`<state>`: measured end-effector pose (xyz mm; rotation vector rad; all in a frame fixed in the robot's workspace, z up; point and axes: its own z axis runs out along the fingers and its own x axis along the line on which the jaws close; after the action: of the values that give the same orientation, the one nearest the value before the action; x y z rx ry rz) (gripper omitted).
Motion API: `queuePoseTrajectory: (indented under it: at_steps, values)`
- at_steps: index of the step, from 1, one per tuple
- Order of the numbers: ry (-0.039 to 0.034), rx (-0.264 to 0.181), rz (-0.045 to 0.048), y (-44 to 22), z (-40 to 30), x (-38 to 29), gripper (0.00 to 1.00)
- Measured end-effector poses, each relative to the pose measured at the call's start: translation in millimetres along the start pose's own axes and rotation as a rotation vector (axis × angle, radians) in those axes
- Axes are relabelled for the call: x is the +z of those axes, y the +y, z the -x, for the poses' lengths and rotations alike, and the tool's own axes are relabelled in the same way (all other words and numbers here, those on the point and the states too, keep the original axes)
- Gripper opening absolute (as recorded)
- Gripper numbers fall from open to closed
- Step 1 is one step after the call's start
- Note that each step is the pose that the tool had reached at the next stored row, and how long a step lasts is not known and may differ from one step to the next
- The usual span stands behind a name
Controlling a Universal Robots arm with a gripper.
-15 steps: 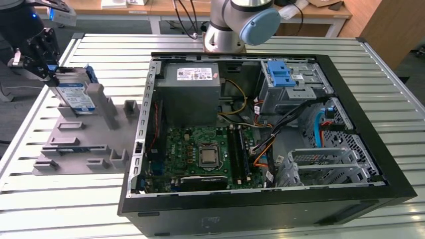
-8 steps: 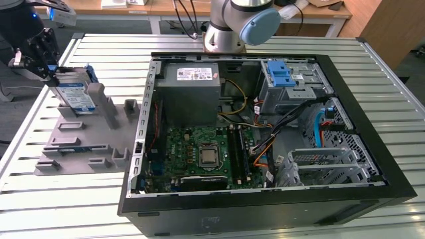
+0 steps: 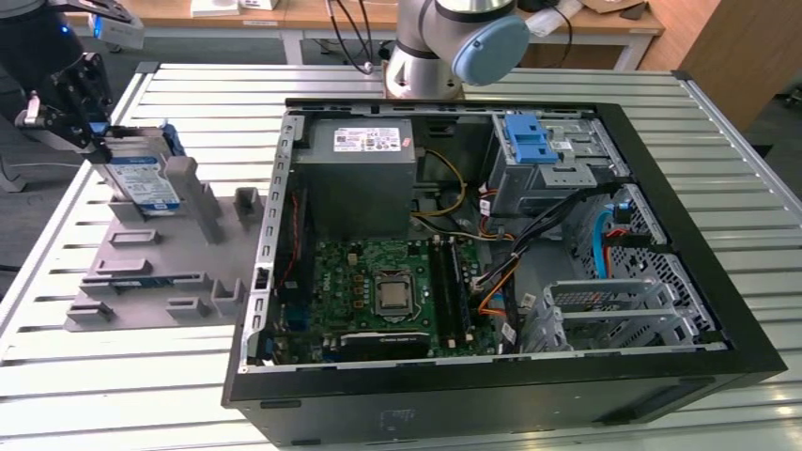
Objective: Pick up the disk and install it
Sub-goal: 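Pick up the disk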
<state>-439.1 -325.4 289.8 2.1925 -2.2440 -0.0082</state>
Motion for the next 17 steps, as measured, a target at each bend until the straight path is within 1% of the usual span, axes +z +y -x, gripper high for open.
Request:
queuePoseTrajectory:
  at_steps: [7, 8, 15, 17]
  values:
    - [0.0000, 0.000, 0.0000, 0.0, 0.0, 0.0, 0.38]
    - [0.0000, 0.000, 0.0000, 0.0, 0.0, 0.0, 0.44]
    - [-0.0001, 0.001, 0.0000, 0.0, 0.0, 0.0, 0.44]
    - [0.0000, 0.001, 0.0000, 0.0, 0.0, 0.0, 0.43]
